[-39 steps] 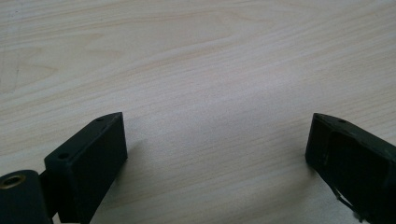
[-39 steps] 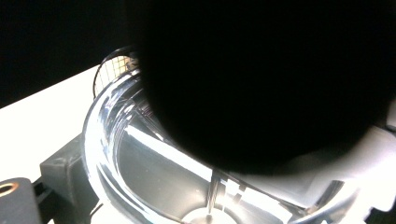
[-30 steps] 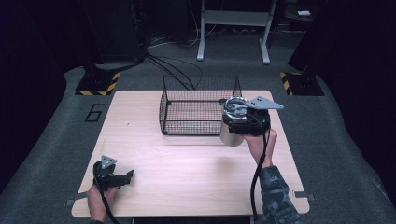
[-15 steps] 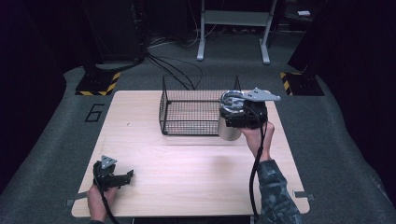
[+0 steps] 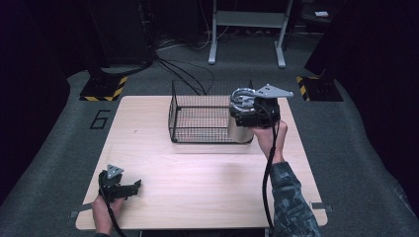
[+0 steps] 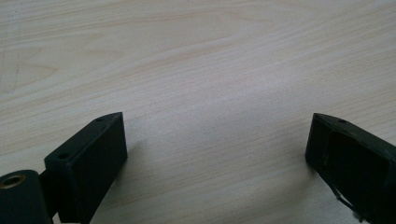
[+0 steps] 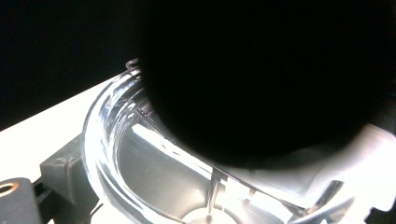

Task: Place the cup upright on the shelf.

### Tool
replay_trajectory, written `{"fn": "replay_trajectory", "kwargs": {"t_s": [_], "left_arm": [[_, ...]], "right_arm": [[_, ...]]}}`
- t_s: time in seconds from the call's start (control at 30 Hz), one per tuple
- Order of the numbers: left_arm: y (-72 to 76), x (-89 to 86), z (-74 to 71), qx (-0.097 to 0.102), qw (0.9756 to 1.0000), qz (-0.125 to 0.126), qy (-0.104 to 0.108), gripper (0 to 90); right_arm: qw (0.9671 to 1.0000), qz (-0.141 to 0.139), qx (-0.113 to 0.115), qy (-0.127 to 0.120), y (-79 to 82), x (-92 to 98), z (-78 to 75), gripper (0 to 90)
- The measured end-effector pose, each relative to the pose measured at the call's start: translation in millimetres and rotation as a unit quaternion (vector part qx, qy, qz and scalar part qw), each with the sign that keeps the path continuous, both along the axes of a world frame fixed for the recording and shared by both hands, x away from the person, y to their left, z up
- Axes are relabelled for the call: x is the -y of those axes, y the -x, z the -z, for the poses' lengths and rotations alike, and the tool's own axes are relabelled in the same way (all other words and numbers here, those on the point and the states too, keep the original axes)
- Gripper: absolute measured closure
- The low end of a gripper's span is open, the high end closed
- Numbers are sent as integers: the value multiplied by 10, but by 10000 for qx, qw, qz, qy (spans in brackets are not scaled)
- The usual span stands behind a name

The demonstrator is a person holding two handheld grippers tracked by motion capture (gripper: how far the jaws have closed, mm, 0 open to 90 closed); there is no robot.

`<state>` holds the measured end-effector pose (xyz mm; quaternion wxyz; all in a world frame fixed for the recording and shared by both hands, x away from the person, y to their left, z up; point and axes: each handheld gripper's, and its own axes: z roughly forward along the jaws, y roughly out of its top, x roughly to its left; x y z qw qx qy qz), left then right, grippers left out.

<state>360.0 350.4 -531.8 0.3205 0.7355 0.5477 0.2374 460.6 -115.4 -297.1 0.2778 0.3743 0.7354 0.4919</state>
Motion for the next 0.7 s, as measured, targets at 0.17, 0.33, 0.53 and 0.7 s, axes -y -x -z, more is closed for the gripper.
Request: {"fn": "replay_trajectory", "kwargs": {"t_s": [0.17, 0.33, 0.53, 0.7], "left_arm": [[0, 0, 0, -1, 10000, -2, 3, 55], [-1, 0, 0, 3, 10000, 1, 1, 55], [-1, 0, 1, 5, 10000, 1, 0, 55], [0, 0, 0, -1, 10000, -1, 1, 55]], "right_arm": [[10000, -2, -7, 23, -79, -24, -19, 36], [10000, 26, -54, 42, -166, -49, -17, 36], [9999, 45, -84, 59, -280, -100, -30, 36], [9999, 64, -106, 58, -343, -135, -38, 36]]}}
